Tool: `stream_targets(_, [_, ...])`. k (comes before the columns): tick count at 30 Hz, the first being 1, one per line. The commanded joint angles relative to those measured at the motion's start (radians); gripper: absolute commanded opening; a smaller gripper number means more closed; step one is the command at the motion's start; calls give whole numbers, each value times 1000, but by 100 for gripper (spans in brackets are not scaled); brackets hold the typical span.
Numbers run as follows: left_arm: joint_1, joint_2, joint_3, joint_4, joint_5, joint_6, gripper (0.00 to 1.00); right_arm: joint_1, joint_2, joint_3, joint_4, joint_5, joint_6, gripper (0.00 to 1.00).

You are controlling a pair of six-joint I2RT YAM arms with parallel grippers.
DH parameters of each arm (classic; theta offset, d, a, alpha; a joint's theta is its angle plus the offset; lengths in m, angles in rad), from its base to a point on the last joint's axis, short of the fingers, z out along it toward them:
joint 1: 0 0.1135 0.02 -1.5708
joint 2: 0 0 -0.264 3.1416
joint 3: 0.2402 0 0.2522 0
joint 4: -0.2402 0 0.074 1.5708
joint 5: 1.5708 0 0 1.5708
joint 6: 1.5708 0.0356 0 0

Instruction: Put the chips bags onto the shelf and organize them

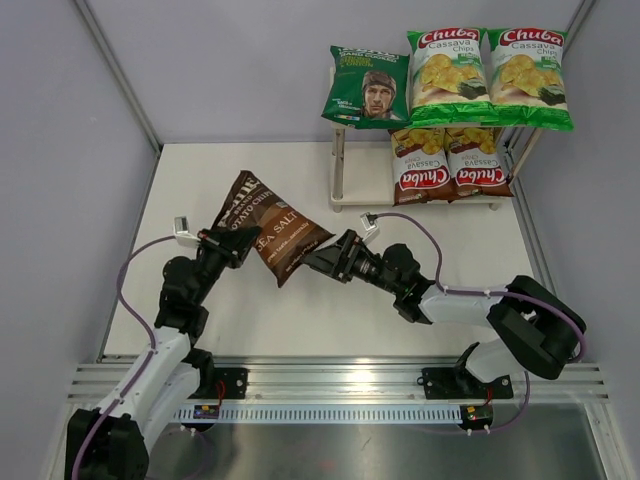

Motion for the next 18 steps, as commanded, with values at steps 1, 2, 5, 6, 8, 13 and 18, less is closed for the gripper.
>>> stream_targets(1, [-52,-43,-27,72,-52,-12,0,17,2,69,67,36,-49,100])
stream_targets(2, [-81,-45,-34,97,-52,-9,0,17,2,78,59,43,-50,99])
stream_targets(5, [-161,-32,-37,170,-75,40,0,17,18,78,89,49,-36,99])
stream_targets(6, [-181,-26,-38,198,-80,47,0,17,27,80,94,49,-36,100])
stream_targets(8, [-242,-9,-61,248,-101,50,0,23,32,89,105,49,-39,99])
stream_targets(13, [-313,-28,-84,298,-132,73,0,26,-2,64,102,67,-65,79])
stream_targets(18, [-319,-120,-87,197,-152,134,12,26,-92,15,63,130,-154,47])
